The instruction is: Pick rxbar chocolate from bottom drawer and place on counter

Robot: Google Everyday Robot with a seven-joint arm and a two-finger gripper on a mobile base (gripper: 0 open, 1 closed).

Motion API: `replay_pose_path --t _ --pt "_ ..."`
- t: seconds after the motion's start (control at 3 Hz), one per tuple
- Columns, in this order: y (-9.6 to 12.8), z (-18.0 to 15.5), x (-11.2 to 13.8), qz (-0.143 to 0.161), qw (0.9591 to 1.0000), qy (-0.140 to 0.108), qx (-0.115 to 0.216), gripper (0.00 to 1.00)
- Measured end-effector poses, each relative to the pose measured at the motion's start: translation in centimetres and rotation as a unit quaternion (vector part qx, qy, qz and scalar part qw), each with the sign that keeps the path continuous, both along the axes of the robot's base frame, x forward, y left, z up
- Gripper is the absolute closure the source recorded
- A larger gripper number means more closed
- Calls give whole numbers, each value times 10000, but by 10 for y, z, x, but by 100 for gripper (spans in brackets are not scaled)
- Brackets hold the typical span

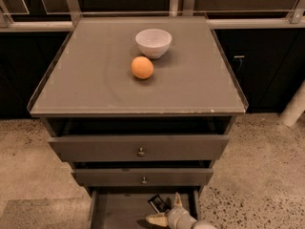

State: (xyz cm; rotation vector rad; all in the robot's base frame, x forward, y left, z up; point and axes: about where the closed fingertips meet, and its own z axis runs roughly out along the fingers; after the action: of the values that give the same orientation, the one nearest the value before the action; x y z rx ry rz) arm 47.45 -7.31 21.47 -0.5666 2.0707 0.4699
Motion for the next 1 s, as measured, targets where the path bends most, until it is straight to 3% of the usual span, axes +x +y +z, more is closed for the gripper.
replay_pose_path --t 0.67,1.0 --pt "-3 -6 6 16 9999 77 -90 0" --pt "-6 -21 23 152 9992 207 -301 0"
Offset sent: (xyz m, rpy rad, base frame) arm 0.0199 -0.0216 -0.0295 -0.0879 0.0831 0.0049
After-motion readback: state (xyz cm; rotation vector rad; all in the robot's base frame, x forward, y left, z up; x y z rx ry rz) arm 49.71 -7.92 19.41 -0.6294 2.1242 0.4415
